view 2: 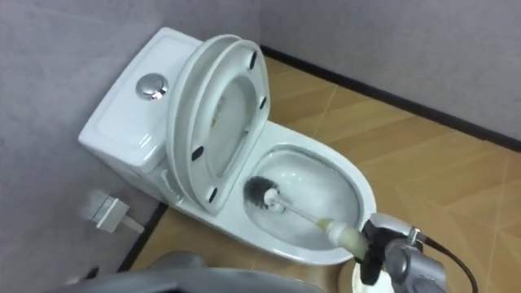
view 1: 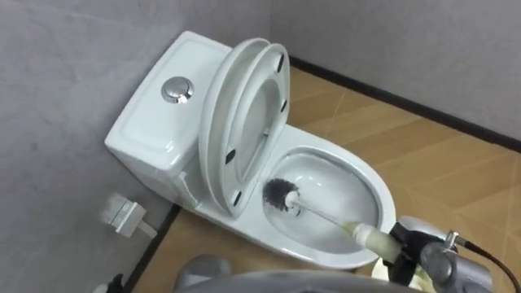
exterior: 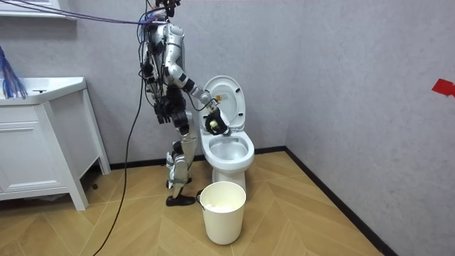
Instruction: Brush toilet
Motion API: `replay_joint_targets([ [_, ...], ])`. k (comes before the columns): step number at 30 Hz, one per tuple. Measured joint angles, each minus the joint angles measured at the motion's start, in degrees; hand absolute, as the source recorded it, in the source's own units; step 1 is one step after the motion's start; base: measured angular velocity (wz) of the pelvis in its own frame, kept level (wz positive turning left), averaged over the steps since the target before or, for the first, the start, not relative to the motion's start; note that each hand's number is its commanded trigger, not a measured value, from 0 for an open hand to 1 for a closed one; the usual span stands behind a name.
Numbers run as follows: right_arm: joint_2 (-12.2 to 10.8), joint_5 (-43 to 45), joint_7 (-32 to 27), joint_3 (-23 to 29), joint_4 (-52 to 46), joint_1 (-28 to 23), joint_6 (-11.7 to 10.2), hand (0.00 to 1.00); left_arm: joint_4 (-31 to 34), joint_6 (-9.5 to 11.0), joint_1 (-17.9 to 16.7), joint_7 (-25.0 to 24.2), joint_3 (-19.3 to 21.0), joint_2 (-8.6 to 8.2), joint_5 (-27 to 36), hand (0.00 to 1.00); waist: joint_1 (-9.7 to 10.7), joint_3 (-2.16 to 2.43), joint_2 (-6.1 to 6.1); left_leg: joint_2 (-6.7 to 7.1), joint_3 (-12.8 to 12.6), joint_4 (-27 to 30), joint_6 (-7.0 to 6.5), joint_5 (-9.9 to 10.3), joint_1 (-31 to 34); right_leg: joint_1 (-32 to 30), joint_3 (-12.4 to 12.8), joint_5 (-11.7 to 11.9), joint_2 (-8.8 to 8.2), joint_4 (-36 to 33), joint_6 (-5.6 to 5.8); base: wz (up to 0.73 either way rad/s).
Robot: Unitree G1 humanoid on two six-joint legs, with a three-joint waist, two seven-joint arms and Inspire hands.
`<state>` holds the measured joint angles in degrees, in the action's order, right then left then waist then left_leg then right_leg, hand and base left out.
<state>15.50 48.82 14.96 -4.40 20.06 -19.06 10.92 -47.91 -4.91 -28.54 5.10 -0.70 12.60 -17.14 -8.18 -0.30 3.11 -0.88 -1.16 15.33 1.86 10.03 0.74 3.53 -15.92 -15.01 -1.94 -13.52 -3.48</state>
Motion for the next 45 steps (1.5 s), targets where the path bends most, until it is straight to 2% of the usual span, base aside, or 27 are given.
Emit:
replay_joint_targets([
  [2,-1.6,-4.1,-4.3,2.1,0.0,0.1,-1.4,1.0,-2.5,-0.2,0.4,-0.9,1.9,-0.71,2.0,0.0,1.8,0.04,0.03,-0.08,-0.8,-0.2,-0.21,0.1,-0.9,0.6,0.9,0.0,0.09,0.1,0.05,-0.16],
  [4,-2.3,-6.3,-6.5,3.4,-1.0,-0.5,-2.2,1.0,-3.4,-0.3,1.2,-1.5,3.0,-1.16,2.3,0.0,3.2,-0.04,0.18,-0.17,-1.6,-0.8,-0.21,0.1,-1.5,0.7,1.5,0.1,0.12,0.1,0.1,-0.14],
  [6,-2.3,-7.2,-8.5,4.0,-3.5,-1.5,-2.7,1.0,-4.2,-0.8,2.9,-2.1,3.5,-1.18,2.6,0.0,4.7,0.14,-0.03,-0.26,-2.2,-1.4,-0.21,0.1,-1.8,0.4,1.8,0.1,0.12,0.0,0.18,-0.14],
  [8,-2.4,-9.8,-11.1,5.4,-4.2,-1.6,-4.4,1.0,-5.0,-1.0,4.4,-2.2,4.8,-1.26,2.9,0.0,6.5,0.0,-0.23,-0.46,-3.9,-2.8,-0.21,0.1,-3.2,0.5,3.2,0.2,0.29,-0.1,0.25,-0.29],
  [11,-2.6,-14.2,-16.2,7.3,-4.3,-2.1,-5.8,1.0,-5.0,-1.0,5.6,-1.8,5.2,-1.29,2.9,0.0,8.2,0.36,-0.24,-0.5,-5.5,-3.2,-0.21,0.1,-4.2,0.5,5.2,0.5,0.32,0.0,0.48,-0.35],
  [14,-3.4,-18.3,-21.3,8.6,-4.3,-3.5,-6.1,1.0,-5.1,-1.1,6.5,-1.7,5.2,-1.34,2.8,0.0,8.8,0.4,-0.56,-0.58,-7.1,-4.2,-0.23,0.1,-5.5,0.6,6.9,0.8,0.43,0.1,0.59,-0.36],
  [16,-3.8,-19.4,-23.6,8.7,-4.3,-4.5,-6.1,1.0,-5.0,-1.8,6.6,-1.7,5.2,-1.81,2.4,0.0,9.5,0.85,-0.74,-0.59,-8.0,-4.1,-0.23,0.1,-5.8,0.7,8.1,1.2,0.54,0.7,0.72,-0.34],
  [20,-5.0,-20.8,-26.1,8.9,-1.0,-4.9,-6.1,1.0,-5.1,-3.2,7.1,-2.2,5.1,-2.49,2.5,0.0,10.1,0.69,-1.31,-0.7,-8.8,-4.5,-0.46,0.7,-7.2,1.3,10.5,1.5,0.86,1.1,0.91,-0.33],
  [22,-5.2,-22.2,-26.3,9.1,1.8,-4.7,-6.0,1.0,-5.0,-3.7,7.9,-2.4,5.0,-2.5,2.5,0.0,10.4,0.62,-1.87,-1.04,-10.0,-4.4,-0.57,1.4,-7.2,1.1,10.8,1.5,1.12,1.0,1.06,-0.1],
  [26,-6.3,-26.6,-27.2,9.1,7.3,-4.7,-6.0,1.0,-4.9,-4.4,8.7,-2.4,5.1,-2.5,1.6,0.0,10.9,0.62,-2.78,-1.02,-10.4,-4.7,-0.63,1.9,-6.9,0.2,11.1,1.6,1.14,0.9,1.44,-0.06],
  [36,-6.7,-34.7,-29.1,9.0,21.4,-3.4,-5.9,1.0,-5.0,-4.6,8.6,-1.3,5.1,-2.86,1.4,0.0,9.9,0.58,-3.01,-0.92,-10.6,-5.5,-0.64,1.9,-7.7,0.5,11.3,1.7,1.17,1.1,1.55,-0.02],
  [42,-6.8,-40.0,-29.3,9.0,28.9,-0.4,-5.6,1.0,-5.0,-5.2,8.5,-0.6,5.1,-2.96,1.4,0.0,9.7,0.52,-3.05,-0.82,-9.6,-5.8,-0.64,1.9,-7.8,0.7,11.1,1.7,1.15,1.0,1.67,0.04],
  [43,-6.9,-41.3,-29.3,9.1,29.9,0.2,-5.5,0.27,-5.0,-5.2,8.5,-0.6,5.1,-2.96,1.3,0.0,9.7,0.52,-3.08,-0.82,-9.6,-5.8,-0.64,1.9,-7.6,0.5,11.1,1.7,1.16,1.0,1.69,0.06],
  [44,-6.9,-43.1,-29.3,9.0,31.2,0.6,-5.5,0.0,-5.0,-5.2,8.5,-0.6,5.1,-2.96,1.3,0.0,9.6,0.52,-3.09,-0.82,-9.5,-5.7,-0.65,1.9,-7.5,0.5,11.1,1.7,1.17,1.0,1.71,0.04],
  [45,-6.9,-44.3,-29.3,9.0,31.7,0.8,-5.5,0.0,-5.0,-5.2,8.5,-0.6,5.1,-2.96,1.3,0.0,9.5,0.51,-3.1,-0.82,-9.5,-5.7,-0.65,1.8,-7.4,0.5,11.1,1.7,1.17,0.9,1.71,0.0],
])
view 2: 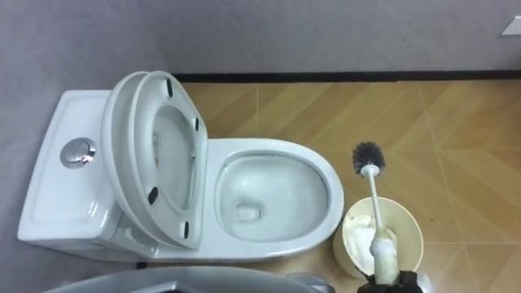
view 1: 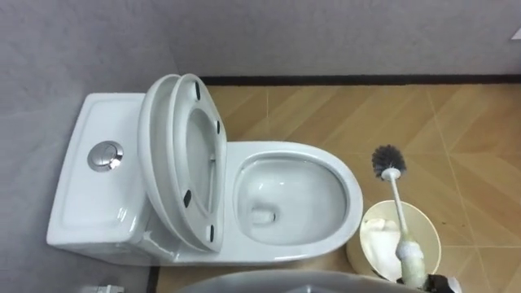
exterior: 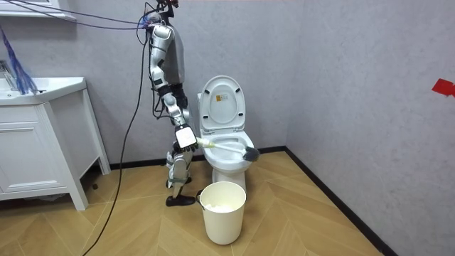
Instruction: Brush toilet
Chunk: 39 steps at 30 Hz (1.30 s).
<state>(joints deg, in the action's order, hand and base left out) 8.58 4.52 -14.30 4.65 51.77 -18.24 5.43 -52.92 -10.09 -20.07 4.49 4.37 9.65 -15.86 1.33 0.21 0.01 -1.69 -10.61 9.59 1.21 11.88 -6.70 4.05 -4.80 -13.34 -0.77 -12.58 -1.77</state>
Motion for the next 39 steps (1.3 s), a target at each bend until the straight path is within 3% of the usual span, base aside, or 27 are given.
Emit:
replay_joint_targets([
  [3,0.0,-6.8,0.0,0.0,4.7,1.7,-0.3,0.0,-1.8,0.1,0.1,0.0,0.1,-0.04,0.0,0.0,0.0,0.0,0.01,0.01,0.1,0.0,0.0,0.0,-0.1,0.1,-0.1,0.0,0.0,0.1,0.01,0.02],
  [6,-0.1,-10.8,0.1,1.3,8.3,1.5,-0.3,0.0,-2.2,-0.1,-0.5,-0.1,1.4,-0.49,0.0,0.0,0.1,-0.02,0.05,0.21,1.7,0.0,-0.01,0.0,-0.4,1.3,-1.1,0.2,-0.11,1.2,0.11,0.18],
  [11,-0.2,-14.3,1.2,1.8,13.5,1.6,1.4,0.0,-2.4,-1.2,-1.3,-0.1,2.5,-1.43,0.1,0.0,0.2,-0.06,0.03,0.29,2.7,0.0,0.0,0.0,-0.8,2.3,-1.7,0.2,-0.17,2.0,0.11,0.05],
  [20,0.1,-12.4,5.4,3.4,19.4,2.5,2.9,0.0,-2.2,-1.6,-1.3,-2.6,2.8,-1.99,-0.1,0.0,0.4,-0.08,0.12,0.33,3.0,0.0,0.0,0.0,-1.9,3.4,-1.8,-0.1,-0.15,1.9,0.07,0.01],
  [29,0.1,-6.7,11.0,3.4,20.0,3.0,5.7,0.0,-2.3,-2.6,-1.4,-3.9,2.7,-1.97,0.0,0.0,1.0,-0.15,0.32,0.32,3.0,0.0,0.0,0.0,-2.6,4.1,-1.9,-0.1,-0.15,1.9,0.08,0.0],
  [39,0.1,-4.2,14.7,3.2,20.1,3.5,7.2,0.0,-2.3,-3.1,-1.2,-3.9,2.6,-1.98,0.0,0.0,1.3,-0.19,0.9,0.32,3.0,0.0,-0.01,0.0,-2.6,4.1,-1.9,-0.1,-0.12,1.9,0.08,0.0],
])
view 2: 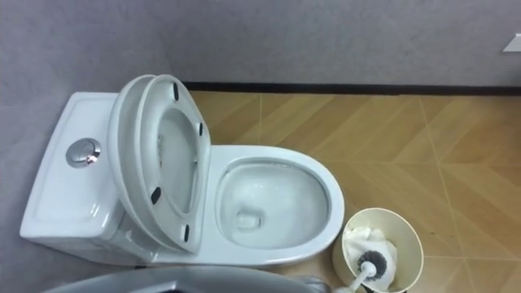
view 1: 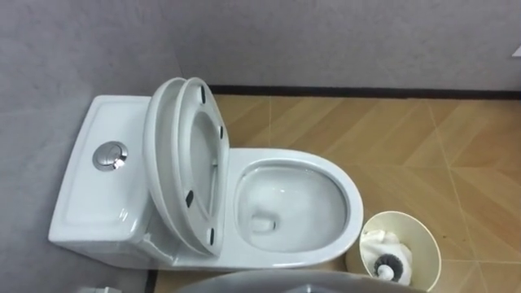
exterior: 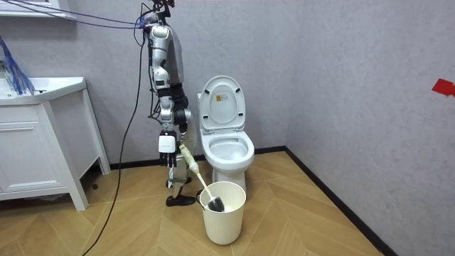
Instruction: Brush toilet
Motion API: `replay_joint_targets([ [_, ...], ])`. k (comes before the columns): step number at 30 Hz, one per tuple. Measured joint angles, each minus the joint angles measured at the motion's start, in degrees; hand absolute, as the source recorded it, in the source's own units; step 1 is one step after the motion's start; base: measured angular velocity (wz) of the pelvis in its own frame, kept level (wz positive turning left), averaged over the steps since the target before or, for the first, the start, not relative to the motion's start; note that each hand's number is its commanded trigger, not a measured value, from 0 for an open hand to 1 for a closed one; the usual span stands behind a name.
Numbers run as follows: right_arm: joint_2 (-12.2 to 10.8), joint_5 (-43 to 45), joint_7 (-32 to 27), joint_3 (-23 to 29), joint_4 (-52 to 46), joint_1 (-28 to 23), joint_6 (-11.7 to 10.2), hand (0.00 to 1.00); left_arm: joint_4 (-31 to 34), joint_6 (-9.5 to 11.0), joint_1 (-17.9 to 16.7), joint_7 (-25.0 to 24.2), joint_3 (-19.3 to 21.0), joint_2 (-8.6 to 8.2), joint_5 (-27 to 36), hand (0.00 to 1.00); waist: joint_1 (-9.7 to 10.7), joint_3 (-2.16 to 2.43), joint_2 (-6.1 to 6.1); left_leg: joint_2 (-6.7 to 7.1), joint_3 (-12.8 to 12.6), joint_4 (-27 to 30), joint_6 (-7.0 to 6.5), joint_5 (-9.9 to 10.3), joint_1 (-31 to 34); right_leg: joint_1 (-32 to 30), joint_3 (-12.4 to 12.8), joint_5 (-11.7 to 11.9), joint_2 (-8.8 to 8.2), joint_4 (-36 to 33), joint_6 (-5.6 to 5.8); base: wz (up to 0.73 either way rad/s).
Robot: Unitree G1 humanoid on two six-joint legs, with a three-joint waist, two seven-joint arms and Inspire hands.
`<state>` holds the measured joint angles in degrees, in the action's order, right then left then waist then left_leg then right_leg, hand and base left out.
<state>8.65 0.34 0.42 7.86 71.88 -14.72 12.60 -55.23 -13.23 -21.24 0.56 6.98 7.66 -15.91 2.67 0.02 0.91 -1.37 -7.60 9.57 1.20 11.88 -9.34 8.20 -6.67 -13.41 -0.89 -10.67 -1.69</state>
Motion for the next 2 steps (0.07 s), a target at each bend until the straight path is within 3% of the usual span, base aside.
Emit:
replay_joint_targets([
  [2,0.0,0.5,0.5,0.0,0.0,0.2,0.0,0.0,0.0,0.0,0.2,0.0,0.0,0.0,-0.1,0.0,0.0,0.0,0.0,0.01,0.0,0.0,0.0,0.0,0.0,0.0,0.0,0.0,-0.02,0.1,0.0,0.0],
])
